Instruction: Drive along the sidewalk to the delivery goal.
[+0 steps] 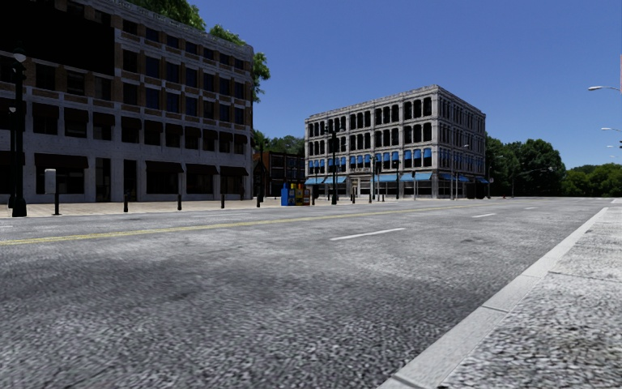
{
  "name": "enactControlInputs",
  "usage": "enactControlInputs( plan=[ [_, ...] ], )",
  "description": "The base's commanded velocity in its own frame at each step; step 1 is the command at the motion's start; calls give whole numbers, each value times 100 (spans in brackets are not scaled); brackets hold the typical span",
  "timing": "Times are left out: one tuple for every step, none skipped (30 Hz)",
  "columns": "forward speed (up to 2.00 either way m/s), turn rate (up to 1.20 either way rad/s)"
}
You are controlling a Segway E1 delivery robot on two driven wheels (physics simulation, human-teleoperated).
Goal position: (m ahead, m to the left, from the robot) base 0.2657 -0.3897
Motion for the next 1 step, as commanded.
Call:
enactControlInputs(
  plan=[
    [0,0]
  ],
)
